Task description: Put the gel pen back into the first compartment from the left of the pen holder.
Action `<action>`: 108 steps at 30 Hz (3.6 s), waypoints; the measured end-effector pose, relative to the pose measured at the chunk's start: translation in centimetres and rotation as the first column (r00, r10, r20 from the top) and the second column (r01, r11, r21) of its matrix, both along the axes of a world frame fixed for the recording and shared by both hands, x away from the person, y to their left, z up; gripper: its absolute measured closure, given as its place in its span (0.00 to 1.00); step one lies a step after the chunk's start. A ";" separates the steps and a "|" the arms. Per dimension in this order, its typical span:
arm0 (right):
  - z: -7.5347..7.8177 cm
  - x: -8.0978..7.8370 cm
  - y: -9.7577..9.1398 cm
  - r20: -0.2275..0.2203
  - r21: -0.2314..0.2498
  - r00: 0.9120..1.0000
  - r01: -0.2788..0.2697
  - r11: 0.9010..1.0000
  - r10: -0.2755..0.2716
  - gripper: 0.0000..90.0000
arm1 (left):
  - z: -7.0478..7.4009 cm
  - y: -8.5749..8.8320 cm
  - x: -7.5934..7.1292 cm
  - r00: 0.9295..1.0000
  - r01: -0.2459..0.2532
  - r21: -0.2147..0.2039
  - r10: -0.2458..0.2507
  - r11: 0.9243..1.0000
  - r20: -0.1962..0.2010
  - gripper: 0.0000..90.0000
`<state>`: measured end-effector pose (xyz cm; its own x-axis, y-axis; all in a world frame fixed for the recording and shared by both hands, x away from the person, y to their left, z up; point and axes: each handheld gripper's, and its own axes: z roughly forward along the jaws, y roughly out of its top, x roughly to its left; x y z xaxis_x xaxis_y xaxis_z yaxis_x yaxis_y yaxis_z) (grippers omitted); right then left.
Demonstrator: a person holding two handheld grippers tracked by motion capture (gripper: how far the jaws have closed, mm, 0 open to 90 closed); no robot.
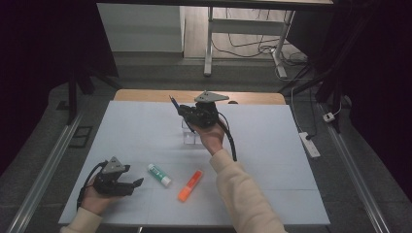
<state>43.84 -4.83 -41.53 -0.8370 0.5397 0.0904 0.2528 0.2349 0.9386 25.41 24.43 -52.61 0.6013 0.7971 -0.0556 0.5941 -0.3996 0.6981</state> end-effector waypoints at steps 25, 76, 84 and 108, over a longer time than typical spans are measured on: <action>-0.4 3.0 0.6 0.008 0.026 0.999 0.042 0.999 -0.042 0.87 | -0.1 0.0 0.1 1.000 0.001 -0.008 -0.001 1.000 -0.009 0.28; -1.0 -0.5 -5.1 0.007 -0.049 1.000 0.025 0.998 -0.025 0.54 | -0.1 -0.1 0.2 1.000 -0.003 0.003 0.003 1.000 -0.007 0.28; -1.9 -1.7 -7.2 -0.008 -0.064 1.000 0.014 0.998 -0.015 0.54 | -0.1 -0.2 0.2 1.000 -0.003 0.001 0.003 1.000 -0.005 0.28; -4.6 -5.0 -9.7 -0.059 -0.125 0.994 -0.096 0.987 0.090 0.44 | -0.1 -0.1 0.2 1.000 -0.012 -0.002 0.012 1.000 -0.002 0.28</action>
